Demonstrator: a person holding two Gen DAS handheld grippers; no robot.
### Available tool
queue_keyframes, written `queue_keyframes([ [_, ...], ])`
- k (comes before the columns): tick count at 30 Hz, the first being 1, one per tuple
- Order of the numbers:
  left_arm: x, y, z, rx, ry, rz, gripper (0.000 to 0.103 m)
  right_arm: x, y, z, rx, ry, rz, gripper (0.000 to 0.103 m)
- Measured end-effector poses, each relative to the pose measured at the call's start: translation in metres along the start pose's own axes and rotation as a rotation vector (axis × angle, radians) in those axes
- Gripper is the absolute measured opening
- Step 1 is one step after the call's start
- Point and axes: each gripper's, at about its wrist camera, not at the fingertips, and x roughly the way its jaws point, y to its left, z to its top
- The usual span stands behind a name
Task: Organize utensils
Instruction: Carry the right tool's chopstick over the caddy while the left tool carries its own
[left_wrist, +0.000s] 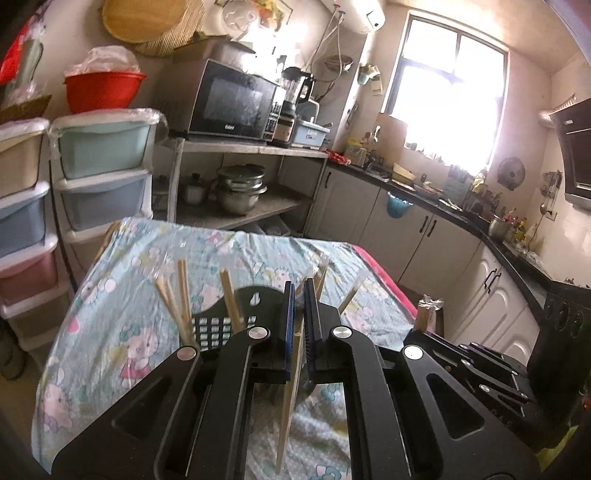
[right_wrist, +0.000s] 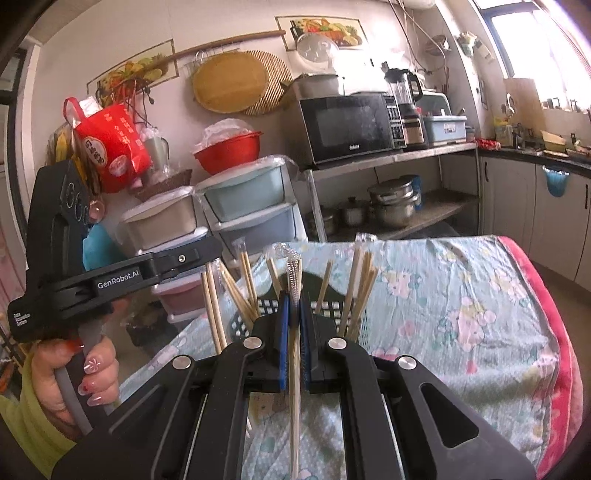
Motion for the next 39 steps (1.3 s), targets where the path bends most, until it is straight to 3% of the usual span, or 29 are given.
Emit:
queue_keyframes([
  [13,-0.006,-0.002,0.048,0.022,-0.109,0.026,0.003,0.007,0.005,0.037,-0.012,-0.101,0.007,0.006],
  [25,-0.012,0.01,0.084,0.027,-0.211,0.114,0.003,0.023,0.011,0.063,-0.019,-0.191,0.02,0.006],
  [39,0.012,0.038,0.079,-0.022,-0.212,0.166,0.003,0.06,0.022,0.063,-0.101,-0.259,-0.008,0.006],
])
